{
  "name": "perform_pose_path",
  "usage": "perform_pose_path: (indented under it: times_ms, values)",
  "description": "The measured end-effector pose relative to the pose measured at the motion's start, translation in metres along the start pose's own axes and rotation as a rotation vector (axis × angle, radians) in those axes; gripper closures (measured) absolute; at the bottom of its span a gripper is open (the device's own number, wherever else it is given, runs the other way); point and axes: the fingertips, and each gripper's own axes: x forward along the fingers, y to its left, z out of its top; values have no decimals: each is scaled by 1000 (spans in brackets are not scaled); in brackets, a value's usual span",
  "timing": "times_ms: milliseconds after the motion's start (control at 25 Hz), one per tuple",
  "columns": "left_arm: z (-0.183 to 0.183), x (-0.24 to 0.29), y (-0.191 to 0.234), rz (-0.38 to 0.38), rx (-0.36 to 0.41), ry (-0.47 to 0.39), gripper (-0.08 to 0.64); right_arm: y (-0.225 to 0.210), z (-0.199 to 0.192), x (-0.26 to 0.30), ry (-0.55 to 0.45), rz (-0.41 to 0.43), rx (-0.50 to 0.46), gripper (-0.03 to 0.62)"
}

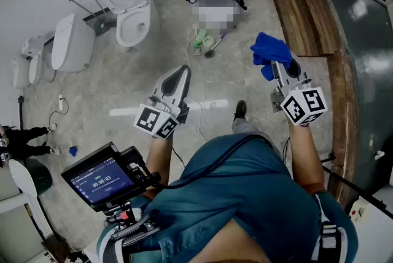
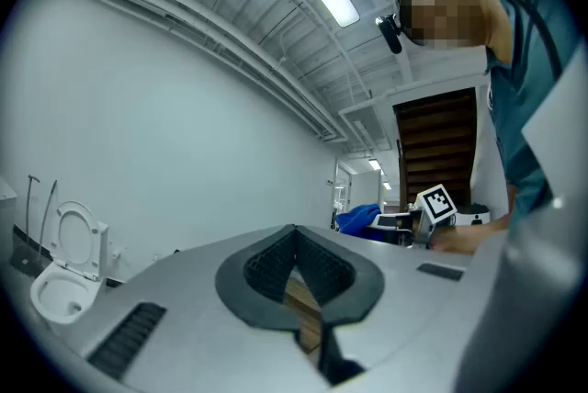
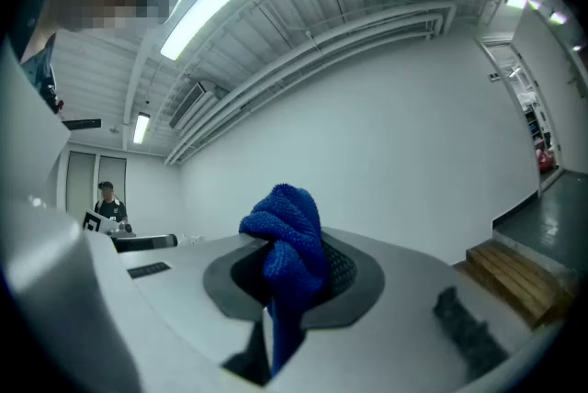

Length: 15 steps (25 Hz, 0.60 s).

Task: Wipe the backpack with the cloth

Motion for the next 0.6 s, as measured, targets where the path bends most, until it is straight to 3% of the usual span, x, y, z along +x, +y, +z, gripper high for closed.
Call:
perform_pose_path:
  times_ms: [280, 440, 600]
  values:
    - [7, 118, 21, 17, 20, -34, 558, -100, 34, 74, -4, 25, -48, 546]
    - [21, 155, 33, 21, 25, -36, 558, -124, 51, 108, 4, 32, -68, 546]
    - [16, 207, 83, 43, 22, -38, 558, -165, 49, 179, 9, 40, -65, 546]
